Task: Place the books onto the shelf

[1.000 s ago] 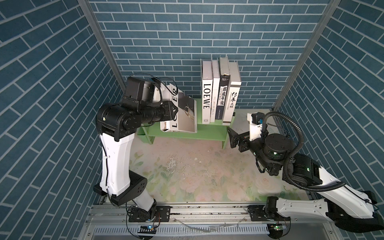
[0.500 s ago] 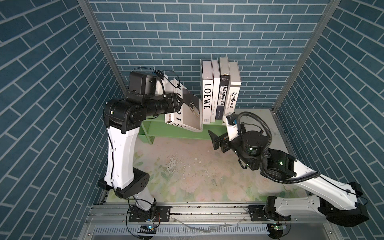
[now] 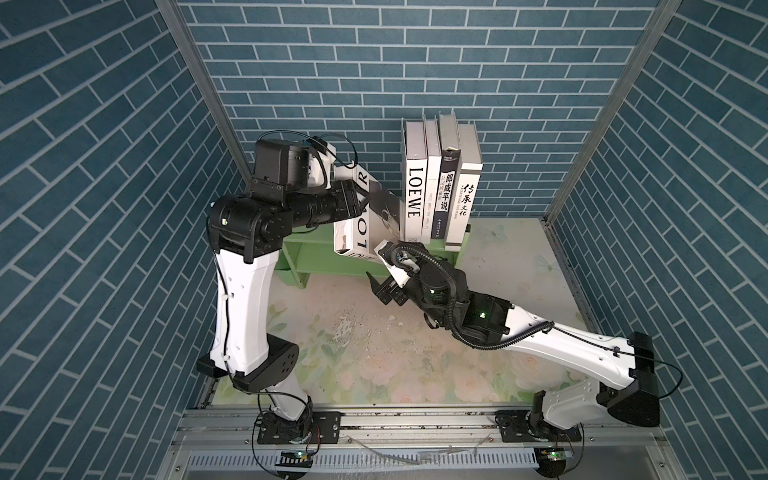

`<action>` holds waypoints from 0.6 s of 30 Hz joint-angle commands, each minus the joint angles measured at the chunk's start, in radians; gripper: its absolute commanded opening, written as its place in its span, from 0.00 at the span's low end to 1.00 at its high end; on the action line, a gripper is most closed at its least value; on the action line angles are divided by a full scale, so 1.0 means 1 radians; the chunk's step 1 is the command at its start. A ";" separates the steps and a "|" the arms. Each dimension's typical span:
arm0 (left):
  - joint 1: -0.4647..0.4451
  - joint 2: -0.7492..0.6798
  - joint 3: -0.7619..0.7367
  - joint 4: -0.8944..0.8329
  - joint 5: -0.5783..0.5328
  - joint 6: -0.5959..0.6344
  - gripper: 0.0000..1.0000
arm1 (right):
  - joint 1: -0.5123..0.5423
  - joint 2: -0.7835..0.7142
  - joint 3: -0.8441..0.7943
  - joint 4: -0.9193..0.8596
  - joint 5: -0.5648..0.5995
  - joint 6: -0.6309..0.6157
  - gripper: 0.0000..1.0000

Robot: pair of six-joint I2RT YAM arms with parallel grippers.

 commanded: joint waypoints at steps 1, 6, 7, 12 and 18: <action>0.019 0.021 0.009 0.053 0.068 -0.034 0.57 | 0.014 0.039 0.019 0.220 0.065 -0.143 0.98; 0.038 0.037 0.010 0.072 0.111 -0.048 0.56 | 0.013 0.095 0.053 0.295 0.104 -0.190 0.95; 0.039 0.036 0.009 0.074 0.113 -0.047 0.56 | 0.014 0.105 0.065 0.295 0.107 -0.191 0.93; 0.044 0.023 0.010 0.099 0.108 -0.053 0.59 | 0.011 0.161 0.107 0.333 0.170 -0.184 0.81; 0.053 0.006 0.008 0.112 0.091 -0.057 0.64 | 0.013 0.182 0.132 0.373 0.222 -0.138 0.61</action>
